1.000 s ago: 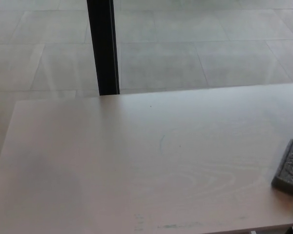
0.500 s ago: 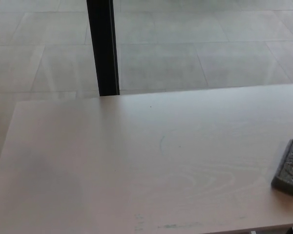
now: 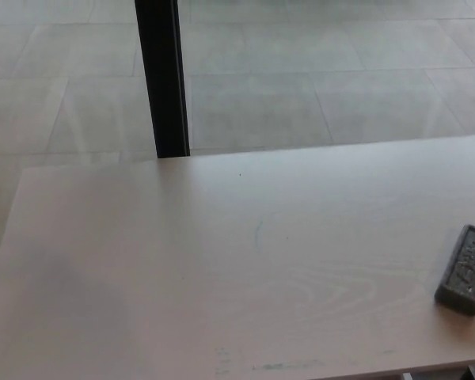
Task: The robot uses its right hand to hold the eraser kept in the middle of the desk and use it to wipe the desk by swiping its surface twice
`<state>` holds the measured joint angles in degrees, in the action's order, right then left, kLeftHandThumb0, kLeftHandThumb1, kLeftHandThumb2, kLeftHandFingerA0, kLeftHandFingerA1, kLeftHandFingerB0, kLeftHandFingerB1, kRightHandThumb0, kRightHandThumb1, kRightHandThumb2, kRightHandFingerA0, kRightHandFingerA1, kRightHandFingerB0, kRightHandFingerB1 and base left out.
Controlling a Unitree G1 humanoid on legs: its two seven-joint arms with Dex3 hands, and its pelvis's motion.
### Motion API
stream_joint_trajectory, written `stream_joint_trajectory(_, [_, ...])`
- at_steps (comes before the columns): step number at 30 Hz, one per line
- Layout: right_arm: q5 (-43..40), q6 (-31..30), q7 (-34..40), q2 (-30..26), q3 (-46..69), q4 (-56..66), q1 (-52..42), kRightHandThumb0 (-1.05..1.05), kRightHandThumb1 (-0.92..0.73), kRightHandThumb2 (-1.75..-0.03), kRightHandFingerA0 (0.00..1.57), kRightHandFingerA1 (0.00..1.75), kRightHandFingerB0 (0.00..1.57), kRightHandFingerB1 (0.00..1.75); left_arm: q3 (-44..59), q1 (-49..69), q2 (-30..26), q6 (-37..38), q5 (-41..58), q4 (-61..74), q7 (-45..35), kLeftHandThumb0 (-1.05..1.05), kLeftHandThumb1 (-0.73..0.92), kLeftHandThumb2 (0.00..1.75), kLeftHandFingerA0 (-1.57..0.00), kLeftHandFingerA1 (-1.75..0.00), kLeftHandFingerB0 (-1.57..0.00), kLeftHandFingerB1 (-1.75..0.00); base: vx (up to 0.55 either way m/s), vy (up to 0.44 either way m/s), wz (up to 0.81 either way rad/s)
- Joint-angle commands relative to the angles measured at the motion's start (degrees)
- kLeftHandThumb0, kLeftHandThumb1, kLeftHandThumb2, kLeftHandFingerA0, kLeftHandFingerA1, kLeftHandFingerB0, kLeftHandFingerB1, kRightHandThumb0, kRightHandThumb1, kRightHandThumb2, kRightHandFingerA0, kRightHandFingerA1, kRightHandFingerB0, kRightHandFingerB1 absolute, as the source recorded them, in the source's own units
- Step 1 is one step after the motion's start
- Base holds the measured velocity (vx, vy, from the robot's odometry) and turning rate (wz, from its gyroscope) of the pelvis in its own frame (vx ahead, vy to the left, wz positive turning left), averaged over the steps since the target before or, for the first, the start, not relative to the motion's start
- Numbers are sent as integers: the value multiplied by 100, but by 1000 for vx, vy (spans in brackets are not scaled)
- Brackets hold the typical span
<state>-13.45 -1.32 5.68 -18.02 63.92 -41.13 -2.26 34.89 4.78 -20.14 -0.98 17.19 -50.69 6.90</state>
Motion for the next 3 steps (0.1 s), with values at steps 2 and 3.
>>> stream_joint_trajectory(2, [-487, 160, 342, 420, -225, 48, -12, -75, -65, -65, 67, 117, 48, 110, 75, -17, -18, -56, 116, 104, 21, -50, 46, 94, -67, -90, -46, -71, 0, 0, 0])
stream_joint_trajectory(3, [-487, 160, 342, 420, -225, 48, -12, -75, -65, -65, 67, 117, 48, 110, 75, -17, -18, -56, 116, 104, 21, -50, 46, 94, -67, -90, -46, -71, 0, 0, 0])
